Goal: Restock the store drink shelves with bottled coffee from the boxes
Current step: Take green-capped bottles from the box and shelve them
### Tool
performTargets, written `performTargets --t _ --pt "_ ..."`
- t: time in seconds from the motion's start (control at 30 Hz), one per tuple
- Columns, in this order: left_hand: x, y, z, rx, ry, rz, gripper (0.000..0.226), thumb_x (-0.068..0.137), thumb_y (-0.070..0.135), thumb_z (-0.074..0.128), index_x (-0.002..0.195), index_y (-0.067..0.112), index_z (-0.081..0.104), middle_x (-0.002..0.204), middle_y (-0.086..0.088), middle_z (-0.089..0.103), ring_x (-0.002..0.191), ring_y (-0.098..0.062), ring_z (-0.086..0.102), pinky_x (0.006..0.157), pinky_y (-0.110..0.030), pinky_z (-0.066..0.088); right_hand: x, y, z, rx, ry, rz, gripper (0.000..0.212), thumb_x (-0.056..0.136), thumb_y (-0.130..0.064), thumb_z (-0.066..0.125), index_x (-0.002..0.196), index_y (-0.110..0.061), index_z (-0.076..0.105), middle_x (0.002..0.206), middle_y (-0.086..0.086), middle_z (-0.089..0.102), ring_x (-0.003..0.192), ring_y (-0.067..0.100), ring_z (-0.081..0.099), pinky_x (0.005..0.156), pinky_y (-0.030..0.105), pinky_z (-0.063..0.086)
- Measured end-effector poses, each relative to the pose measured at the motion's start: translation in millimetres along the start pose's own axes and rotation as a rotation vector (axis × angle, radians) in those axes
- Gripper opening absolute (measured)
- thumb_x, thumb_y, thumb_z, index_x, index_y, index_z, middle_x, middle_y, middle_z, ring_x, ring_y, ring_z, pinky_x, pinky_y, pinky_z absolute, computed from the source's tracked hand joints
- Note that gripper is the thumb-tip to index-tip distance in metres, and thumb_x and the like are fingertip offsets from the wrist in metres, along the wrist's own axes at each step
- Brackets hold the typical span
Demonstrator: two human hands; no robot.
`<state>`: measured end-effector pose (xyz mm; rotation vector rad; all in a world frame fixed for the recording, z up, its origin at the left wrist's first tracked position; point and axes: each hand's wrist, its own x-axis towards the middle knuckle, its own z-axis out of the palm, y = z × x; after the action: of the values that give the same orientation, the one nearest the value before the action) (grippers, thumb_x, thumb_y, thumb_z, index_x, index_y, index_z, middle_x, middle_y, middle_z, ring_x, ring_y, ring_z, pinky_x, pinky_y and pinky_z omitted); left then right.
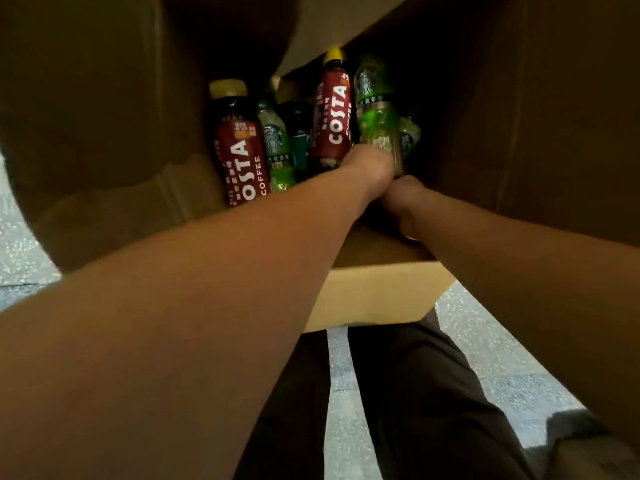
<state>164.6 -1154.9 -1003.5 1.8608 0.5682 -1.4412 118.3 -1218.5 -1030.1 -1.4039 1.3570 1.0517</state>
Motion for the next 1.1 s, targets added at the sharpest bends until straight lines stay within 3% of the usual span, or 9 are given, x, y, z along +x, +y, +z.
performTargets --t 0.07,0.2,0.37,0.6,0.7,0.8,0.9,0.97,1.1 --pt "8 -1 5 -0.096 -0.026 -0.020 0.042 0.099 0.018 0.045 0.137 0.000 0.045 0.138 -0.016 0.050 0.125 -0.031 0.050 0.103 -0.035 0.041 2 -1 -2 0.091 -0.016 0.000 0.045 0.083 -0.002 0.061 0.127 -0.005 0.051 0.113 0.013 0.064 0.086 0.025 0.066 0.064 0.033 0.056" --pt "12 -3 11 -0.287 0.000 -0.037 0.068 0.086 0.049 0.062 0.135 0.005 0.046 0.129 -0.011 0.056 0.116 -0.029 0.054 0.103 -0.039 0.042 18 3 -2 0.089 0.019 -0.037 0.071 0.074 -0.021 0.071 0.137 -0.016 0.039 0.127 0.013 0.057 0.108 0.033 0.060 0.090 0.046 0.054" --pt "17 -10 14 -0.261 0.071 0.007 0.064 0.086 0.048 0.062 0.130 0.004 0.049 0.124 -0.011 0.057 0.113 -0.029 0.055 0.099 -0.037 0.045 30 8 -1 -0.107 0.198 -0.073 0.042 0.089 -0.027 0.062 0.125 -0.007 0.053 0.126 0.015 0.057 0.113 0.033 0.057 0.086 0.035 0.048" --pt "17 -14 12 -0.314 0.063 0.023 0.066 0.089 0.049 0.057 0.137 0.006 0.043 0.128 -0.010 0.054 0.116 -0.027 0.052 0.100 -0.038 0.043 36 9 5 -0.044 0.248 -0.118 0.044 0.085 -0.027 0.067 0.124 -0.008 0.055 0.124 0.014 0.059 0.116 0.033 0.057 0.096 0.042 0.050" --pt "10 -13 7 -0.398 0.032 -0.010 0.064 0.088 0.050 0.057 0.136 0.010 0.043 0.126 -0.010 0.056 0.111 -0.029 0.056 0.092 -0.042 0.049 25 9 3 0.022 0.231 -0.150 0.050 0.077 -0.023 0.073 0.123 -0.015 0.053 0.119 0.012 0.062 0.109 0.032 0.061 0.091 0.044 0.053" --pt "-4 -11 -5 -0.485 0.024 -0.033 0.060 0.088 0.045 0.060 0.134 0.009 0.043 0.125 -0.011 0.057 0.107 -0.027 0.059 0.079 -0.035 0.053 11 8 -1 0.128 0.172 -0.151 0.055 0.075 -0.026 0.075 0.125 -0.018 0.052 0.116 0.007 0.061 0.103 0.028 0.063 0.088 0.043 0.055" --pt "-26 -14 -25 -0.609 -0.043 -0.030 0.046 0.089 0.028 0.064 0.126 0.006 0.048 0.120 -0.013 0.060 0.102 -0.025 0.063 0.086 -0.038 0.055 -11 7 -8 0.225 0.031 -0.120 0.067 0.070 -0.034 0.078 0.127 -0.015 0.049 0.119 0.008 0.062 0.100 0.027 0.066 0.085 0.045 0.056" --pt "-46 -18 -40 -0.620 -0.049 -0.033 0.035 0.086 0.014 0.068 0.113 0.009 0.046 0.108 -0.009 0.059 0.094 -0.022 0.062 0.087 -0.040 0.055 -29 5 -14 0.345 -0.063 -0.095 0.057 0.072 -0.029 0.075 0.121 -0.012 0.052 0.113 0.013 0.066 0.089 0.027 0.069 0.076 0.046 0.059" --pt "-86 -23 -63 -0.565 -0.026 -0.001 0.054 0.079 0.000 0.070 0.116 0.014 0.033 0.103 -0.004 0.052 0.090 -0.021 0.059 0.077 -0.041 0.057 -86 -5 -21 0.493 -0.214 -0.083 0.020 0.085 -0.008 0.059 0.105 -0.012 0.059 0.083 0.011 0.065 0.055 0.018 0.066 0.047 0.029 0.054"
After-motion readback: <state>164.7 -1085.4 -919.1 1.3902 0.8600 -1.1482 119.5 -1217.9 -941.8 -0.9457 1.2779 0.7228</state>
